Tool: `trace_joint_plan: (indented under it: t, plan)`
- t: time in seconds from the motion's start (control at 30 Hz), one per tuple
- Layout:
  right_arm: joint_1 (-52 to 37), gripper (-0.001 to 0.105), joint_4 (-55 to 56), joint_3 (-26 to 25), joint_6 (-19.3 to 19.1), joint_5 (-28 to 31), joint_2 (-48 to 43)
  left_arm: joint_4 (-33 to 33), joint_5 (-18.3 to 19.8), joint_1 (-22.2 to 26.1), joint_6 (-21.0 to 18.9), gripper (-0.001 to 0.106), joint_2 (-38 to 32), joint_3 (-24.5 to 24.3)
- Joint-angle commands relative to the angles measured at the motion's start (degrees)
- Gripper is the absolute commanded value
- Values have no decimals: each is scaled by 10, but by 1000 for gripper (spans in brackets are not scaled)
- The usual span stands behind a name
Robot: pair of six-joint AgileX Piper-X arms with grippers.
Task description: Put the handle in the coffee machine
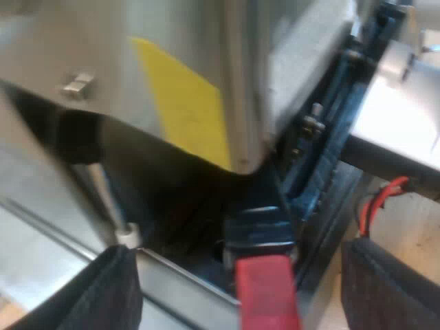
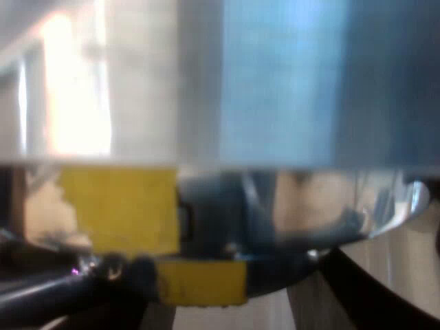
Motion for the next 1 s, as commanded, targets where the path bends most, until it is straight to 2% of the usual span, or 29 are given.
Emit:
trace_joint_plan:
  t: [0.03,0.07,0.1,0.13,0.17,0.3,0.47,0.57,0.7,0.87,1.0]
  plan:
    - [0,41,-59,-10,2,-1,-39,26,-9,17,3,54,-14,-37]
    - [0,41,-59,-10,2,-1,-39,33,-49,17,-2,40,-14,-52]
    - [0,41,-59,-10,2,-1,-39,33,-76,17,-7,31,-14,-56]
    - [0,41,-59,-10,2,-1,-39,31,-120,17,-9,10,-14,-65]
    - [0,41,-59,-10,2,-1,-39,29,-140,17,-7,1,-14,-70]
    - [0,41,-59,-10,2,-1,-39,28,-170,11,-10,1,-1,-82]
    - [0,41,-59,-10,2,-1,-39,49,-234,-22,-14,1,57,-95]
    - [0,41,-59,-10,2,-1,-39,69,-239,-42,-14,1,97,-112]
    - [0,41,-59,-10,2,-1,-39,69,-266,-58,-26,1,131,-135]
    - [0,41,-59,-10,2,-1,-39,134,-269,-75,-19,1,170,-163]
    - [0,41,-59,-10,2,-1,-39,176,-267,-83,-9,1,176,-164]
